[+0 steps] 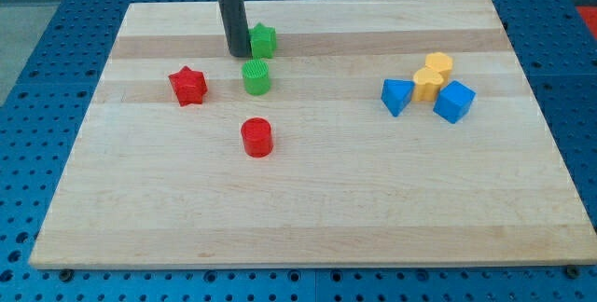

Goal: Move the green star to the top center of the board

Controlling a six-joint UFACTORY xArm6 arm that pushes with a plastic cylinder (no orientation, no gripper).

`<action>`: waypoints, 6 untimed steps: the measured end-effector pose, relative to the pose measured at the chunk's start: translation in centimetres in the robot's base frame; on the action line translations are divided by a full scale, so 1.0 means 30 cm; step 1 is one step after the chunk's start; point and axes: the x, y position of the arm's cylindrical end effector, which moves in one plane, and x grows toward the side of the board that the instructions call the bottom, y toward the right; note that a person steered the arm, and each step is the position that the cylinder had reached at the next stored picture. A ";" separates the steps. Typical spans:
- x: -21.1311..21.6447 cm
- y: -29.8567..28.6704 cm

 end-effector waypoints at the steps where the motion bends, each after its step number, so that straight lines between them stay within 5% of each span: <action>1: 0.000 0.009; 4: -0.024 -0.029; 6: -0.066 0.255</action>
